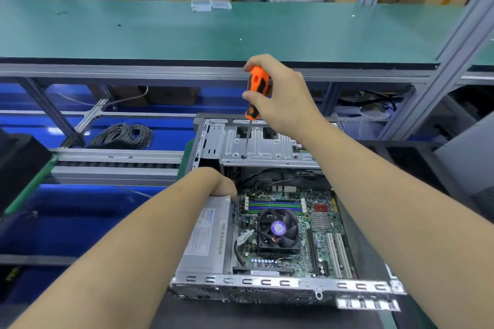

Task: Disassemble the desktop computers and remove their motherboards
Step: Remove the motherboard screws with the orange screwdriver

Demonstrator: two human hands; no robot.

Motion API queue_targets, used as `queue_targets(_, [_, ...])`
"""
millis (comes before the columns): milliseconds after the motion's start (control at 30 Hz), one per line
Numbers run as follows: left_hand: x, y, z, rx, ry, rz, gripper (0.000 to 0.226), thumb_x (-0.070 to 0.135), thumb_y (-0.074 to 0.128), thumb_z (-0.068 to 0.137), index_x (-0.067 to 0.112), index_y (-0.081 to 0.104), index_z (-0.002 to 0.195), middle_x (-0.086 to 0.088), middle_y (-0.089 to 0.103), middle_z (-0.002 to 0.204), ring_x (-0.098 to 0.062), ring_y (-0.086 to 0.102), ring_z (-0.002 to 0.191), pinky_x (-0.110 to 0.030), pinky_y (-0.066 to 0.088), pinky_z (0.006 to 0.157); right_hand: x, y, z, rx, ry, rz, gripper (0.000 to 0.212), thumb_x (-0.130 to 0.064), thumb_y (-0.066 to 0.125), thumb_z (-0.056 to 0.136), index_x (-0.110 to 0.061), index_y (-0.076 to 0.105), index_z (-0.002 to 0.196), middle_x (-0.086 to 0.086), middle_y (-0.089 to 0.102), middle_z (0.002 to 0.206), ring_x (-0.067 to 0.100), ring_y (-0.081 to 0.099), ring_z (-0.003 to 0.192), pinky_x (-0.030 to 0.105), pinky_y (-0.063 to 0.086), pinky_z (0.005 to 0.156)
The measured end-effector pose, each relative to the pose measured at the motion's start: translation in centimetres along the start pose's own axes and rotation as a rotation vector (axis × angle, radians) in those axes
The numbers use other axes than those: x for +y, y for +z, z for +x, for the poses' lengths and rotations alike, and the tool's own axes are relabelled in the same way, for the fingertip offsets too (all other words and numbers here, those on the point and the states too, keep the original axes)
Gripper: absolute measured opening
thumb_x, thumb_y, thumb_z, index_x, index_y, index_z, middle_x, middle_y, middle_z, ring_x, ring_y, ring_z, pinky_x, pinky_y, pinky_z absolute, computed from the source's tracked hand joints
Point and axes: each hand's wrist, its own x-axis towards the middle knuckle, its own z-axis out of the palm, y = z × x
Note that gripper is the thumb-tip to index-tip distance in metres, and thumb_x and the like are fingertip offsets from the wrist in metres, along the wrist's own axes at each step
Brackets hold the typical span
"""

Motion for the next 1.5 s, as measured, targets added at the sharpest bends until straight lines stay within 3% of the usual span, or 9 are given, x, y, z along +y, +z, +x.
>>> queue_targets(100, [-0.1,0.3,0.5,-0.028,0.085,0.012,0.031,0.035,0.047,0.094,0.022,0.049,0.121,-0.004,0.042,0.124,-0.009,0.044,0.087,-0.038,0.037,0.095,0.1,-0.1,0.5,0.026,0.023,-0.005,0.034,-0.018,0.072,0.088,-0.025,0.058,0.119,-0.013,0.052,0.084,0.004,0.048,0.075,0.006,0.038,0.067])
queue_targets(200, [-0.5,0.4,1.8,-0.036,0.120,0.009,0.036,0.042,0.049,0.074,0.027,0.043,0.106,0.006,0.035,0.114,-0.012,0.036,0.091,-0.038,0.034,0.092,0.0,-0.1,1.0,0.035,0.023,-0.015,0.035,-0.018,0.071,0.088,-0.027,0.057,0.120,-0.011,0.053,0.087,0.013,0.048,0.080,0.007,0.038,0.067])
queue_targets(367, [-0.5,0.5,3.3,-0.066,0.134,0.031,0.045,0.046,0.050,0.063,0.031,0.043,0.105,0.008,0.037,0.112,-0.016,0.038,0.096,-0.041,0.039,0.095,0.0,0.3,1.0,0.003,0.041,-0.032,0.037,-0.019,0.070,0.090,-0.026,0.056,0.124,-0.008,0.053,0.092,0.021,0.045,0.091,0.022,0.037,0.076])
queue_targets(500, [-0.3,0.7,3.3,-0.107,0.150,0.080,0.041,0.043,0.048,0.061,0.037,0.039,0.101,0.012,0.031,0.100,-0.005,0.030,0.075,-0.040,0.030,0.087,-0.1,0.6,1.0,-0.001,0.049,-0.036,0.041,-0.019,0.069,0.091,-0.026,0.055,0.128,-0.007,0.054,0.098,0.020,0.044,0.093,0.022,0.036,0.078])
queue_targets(633, [0.0,0.9,2.8,-0.124,0.137,0.054,0.059,0.041,0.047,0.071,0.032,0.046,0.129,0.007,0.029,0.116,-0.015,0.037,0.090,-0.040,0.035,0.088,-0.4,0.5,1.4,0.000,0.044,-0.031,0.043,-0.019,0.069,0.091,-0.027,0.055,0.130,-0.014,0.054,0.092,0.019,0.046,0.089,0.022,0.037,0.080])
queue_targets(867, [-0.1,0.9,3.5,-0.119,0.169,0.070,0.026,0.040,0.047,0.067,0.035,0.036,0.089,0.010,0.029,0.093,-0.005,0.023,0.068,-0.039,0.031,0.084,-0.6,0.9,1.4,-0.047,0.030,-0.077,0.043,-0.020,0.070,0.091,-0.025,0.055,0.131,-0.007,0.056,0.102,0.020,0.046,0.094,0.024,0.037,0.084])
queue_targets(1100, [-0.4,0.8,4.8,-0.113,0.197,0.101,0.022,0.039,0.047,0.072,0.033,0.036,0.089,0.011,0.023,0.083,-0.005,0.021,0.066,-0.038,0.033,0.080,-0.4,0.8,1.2,-0.018,0.043,-0.086,0.038,-0.020,0.070,0.091,-0.026,0.056,0.126,-0.008,0.056,0.095,0.012,0.048,0.086,0.015,0.036,0.075])
queue_targets(1333, [-0.5,0.9,5.6,-0.107,0.172,0.071,0.025,0.038,0.049,0.091,0.027,0.036,0.109,0.004,0.028,0.116,-0.019,0.029,0.102,-0.037,0.030,0.088,-0.5,1.1,0.8,-0.037,0.041,-0.099,0.041,-0.021,0.069,0.092,-0.026,0.054,0.129,-0.007,0.055,0.100,0.019,0.043,0.091,0.021,0.030,0.079])
queue_targets(1500, [-0.5,0.9,5.7,-0.105,0.174,0.067,0.023,0.037,0.049,0.095,0.025,0.034,0.109,0.003,0.027,0.116,-0.018,0.029,0.099,-0.036,0.029,0.087,-0.6,0.8,0.8,-0.023,0.043,-0.094,0.041,-0.020,0.069,0.092,-0.026,0.054,0.130,-0.005,0.059,0.107,0.020,0.047,0.093,0.023,0.034,0.082])
